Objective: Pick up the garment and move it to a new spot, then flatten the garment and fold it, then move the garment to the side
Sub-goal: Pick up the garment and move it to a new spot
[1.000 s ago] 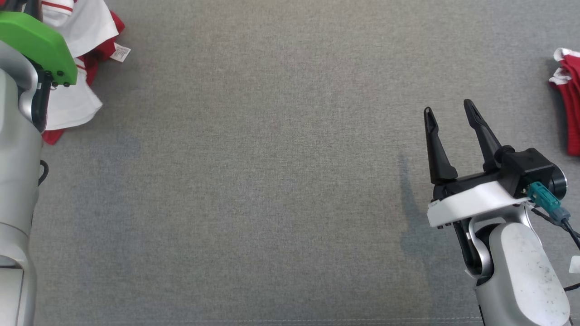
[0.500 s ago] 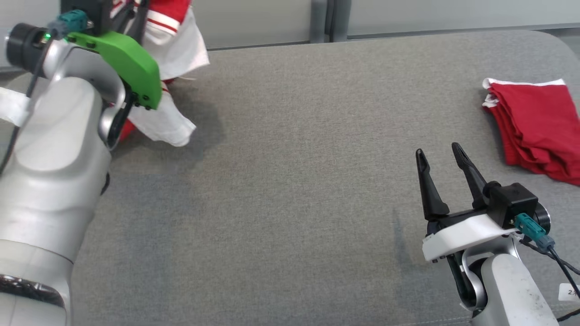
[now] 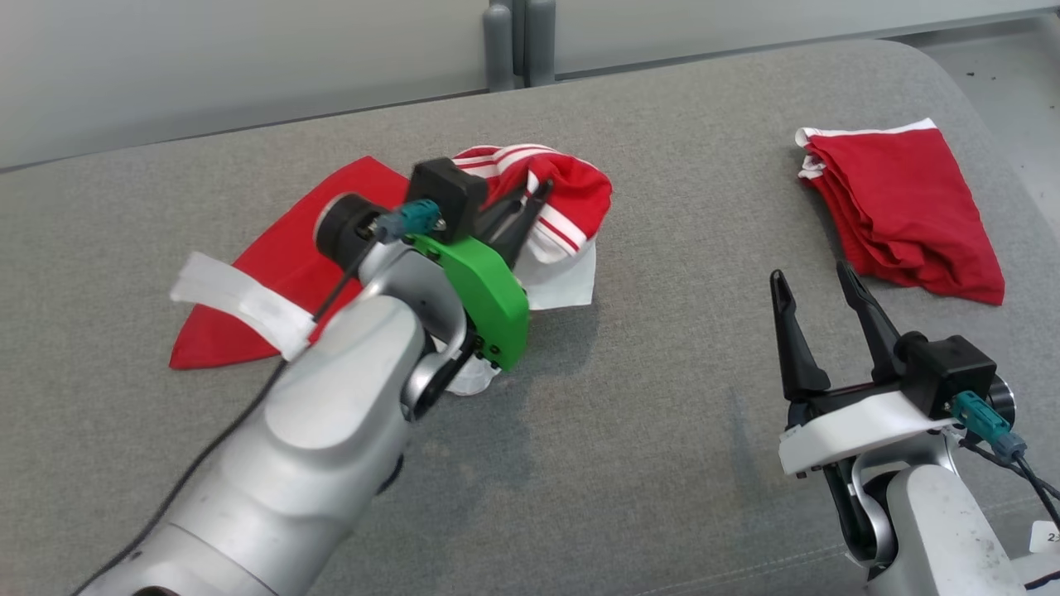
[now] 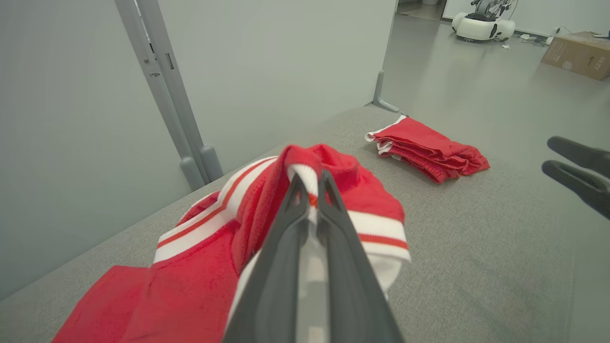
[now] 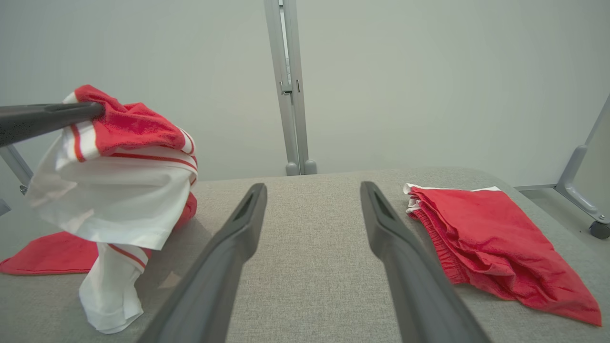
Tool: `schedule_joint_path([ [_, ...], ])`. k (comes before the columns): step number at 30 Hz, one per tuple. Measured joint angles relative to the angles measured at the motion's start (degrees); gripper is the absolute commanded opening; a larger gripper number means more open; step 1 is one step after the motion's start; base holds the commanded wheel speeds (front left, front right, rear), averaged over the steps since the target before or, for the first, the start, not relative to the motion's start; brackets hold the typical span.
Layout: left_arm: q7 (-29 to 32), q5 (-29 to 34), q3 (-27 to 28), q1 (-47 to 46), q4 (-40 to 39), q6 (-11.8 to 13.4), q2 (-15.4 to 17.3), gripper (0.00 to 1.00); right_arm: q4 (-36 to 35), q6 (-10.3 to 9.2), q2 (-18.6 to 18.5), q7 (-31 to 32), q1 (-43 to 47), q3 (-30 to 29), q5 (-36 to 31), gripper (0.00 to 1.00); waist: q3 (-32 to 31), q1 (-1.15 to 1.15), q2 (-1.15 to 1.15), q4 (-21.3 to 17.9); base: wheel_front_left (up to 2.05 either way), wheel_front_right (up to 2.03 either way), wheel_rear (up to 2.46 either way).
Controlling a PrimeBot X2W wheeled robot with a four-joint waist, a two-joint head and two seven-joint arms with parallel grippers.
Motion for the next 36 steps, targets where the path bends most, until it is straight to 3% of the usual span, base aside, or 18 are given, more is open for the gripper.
schedule_joint_path([
  [3,-1.69,-0.43,-1.27,1.41,2.26,0.41,-3.08,0.00,0.24,0.00,0.01,-0.31,-0.81,-0.29,0.41,1.00,1.15,0.00,0.01,-1.03,0.00,0.00,0.00],
  [7,-3.81,-1.24,-2.96,1.68,6.16,1.02,-4.57,0.00,0.96,0.00,0.00,-0.83,-2.16,0.53,1.47,1.00,2.61,0.00,0.01,-2.98,0.00,0.00,0.00],
  [12,-5.61,-3.98,-4.83,1.15,8.17,1.92,-4.67,0.00,1.79,0.00,0.00,-1.66,-3.43,1.36,2.23,1.00,4.12,0.00,0.01,-5.47,0.00,0.00,0.00],
  [22,-9.53,-12.14,-11.10,-5.80,9.84,6.59,-4.85,0.00,4.60,0.00,-0.01,-3.46,-5.48,2.67,3.94,1.00,7.88,0.00,0.01,-12.65,0.00,0.00,0.00],
  [23,-9.54,-13.11,-11.94,-6.23,10.25,7.13,-4.83,0.25,4.83,0.00,-0.02,-3.59,-5.55,2.78,4.12,1.00,8.18,0.00,0.01,-13.18,0.00,0.00,0.00],
  [24,-9.64,-13.55,-12.68,-6.54,10.47,7.57,-4.81,0.80,5.00,0.00,-0.01,-3.61,-5.72,2.85,4.17,1.00,8.46,0.00,0.01,-13.64,0.00,0.00,0.00],
  [25,-10.01,-14.01,-13.46,-6.78,10.55,7.87,-4.81,1.00,5.14,0.00,-0.01,-3.67,-5.91,2.87,4.30,1.00,8.76,0.00,0.01,-14.03,0.00,0.00,0.00],
  [30,-11.65,-16.95,-16.33,-8.31,10.24,8.49,-4.89,1.00,5.60,0.00,-0.02,-3.86,-6.43,1.94,4.43,1.00,10.15,0.01,0.02,-14.40,0.00,0.00,0.00],
  [36,-13.39,-18.29,-17.23,-9.15,10.53,9.06,-4.87,1.00,5.61,-0.01,0.00,-3.92,-6.47,0.99,3.38,1.00,9.97,0.01,0.02,-12.17,0.00,0.00,0.00],
])
